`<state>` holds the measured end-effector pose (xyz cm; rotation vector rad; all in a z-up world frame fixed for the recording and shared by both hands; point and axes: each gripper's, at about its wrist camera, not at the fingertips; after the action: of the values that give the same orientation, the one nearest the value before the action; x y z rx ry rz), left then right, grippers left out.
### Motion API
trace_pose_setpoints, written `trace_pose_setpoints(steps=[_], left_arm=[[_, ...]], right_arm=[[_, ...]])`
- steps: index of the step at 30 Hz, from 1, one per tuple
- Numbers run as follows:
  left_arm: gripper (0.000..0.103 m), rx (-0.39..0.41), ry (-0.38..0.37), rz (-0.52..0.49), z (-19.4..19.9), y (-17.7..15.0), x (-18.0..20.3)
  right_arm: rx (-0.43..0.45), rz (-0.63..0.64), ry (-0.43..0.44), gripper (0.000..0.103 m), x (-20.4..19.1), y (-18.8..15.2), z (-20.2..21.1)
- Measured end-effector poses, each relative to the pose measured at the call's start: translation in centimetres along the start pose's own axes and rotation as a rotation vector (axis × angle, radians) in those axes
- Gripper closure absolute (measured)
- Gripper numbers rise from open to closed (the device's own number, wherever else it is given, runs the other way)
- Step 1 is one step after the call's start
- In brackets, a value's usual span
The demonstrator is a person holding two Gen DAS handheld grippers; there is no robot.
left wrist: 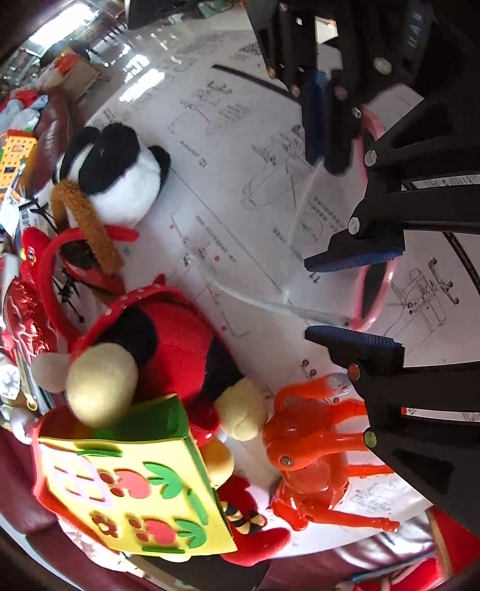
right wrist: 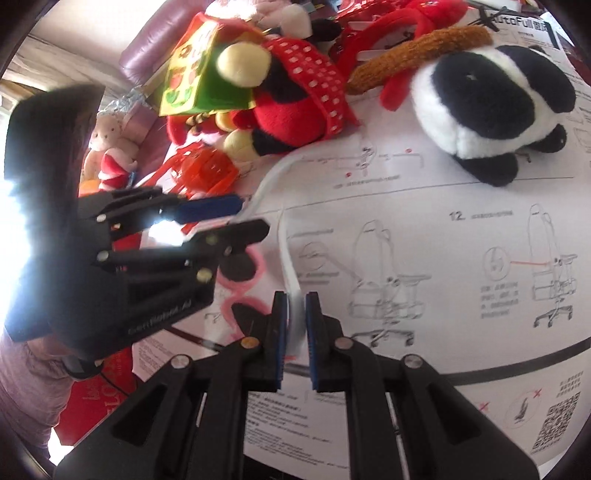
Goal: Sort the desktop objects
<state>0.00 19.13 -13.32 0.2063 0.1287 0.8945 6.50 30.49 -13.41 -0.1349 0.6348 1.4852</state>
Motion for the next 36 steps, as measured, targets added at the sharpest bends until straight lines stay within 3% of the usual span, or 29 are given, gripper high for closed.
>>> trace_pose_setpoints(steps=[8,13,20,22,27,36], left_arm=[[0.074,-0.071,-0.059,0.115,-1.3,-1.5,-1.9],[0.095,-0.086,-0.041,0.140,-1.2,-2.6,-1.2],[0.095,-0.090,-0.053,0.170,-0.7,-5.6,-0.5],[0.095,-0.079,-0.045,0.180,-0.2,-6.4,-0.3],[0.095,-0.016,-0.022,0.186,2.9,-8.9,0.0],[0.095,0.122,0.032,0.212,11.4,-12.6,-0.9]], right_arm=[[-0.053,0.015,-0.029,0.094,0.8,-0.1,-1.6],[-0.045,0.019,-0.041,0.095,0.6,-0.1,-2.1],[-0.045,0.159,-0.147,0.094,-1.3,-0.3,-2.8],[-0.065,0.139,-0.181,0.092,-1.9,0.0,-3.2],[-0.018,0.092,-0.126,0.095,-3.1,-0.3,-1.8],[0.104,0.220,-0.092,0.095,-8.7,-0.4,2.9]])
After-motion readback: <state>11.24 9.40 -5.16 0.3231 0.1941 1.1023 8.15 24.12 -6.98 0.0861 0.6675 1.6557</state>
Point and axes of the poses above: each gripper's, at about its wrist camera, not at the fingertips, and z roughly against the way its jaws point, x to its right, y to its top
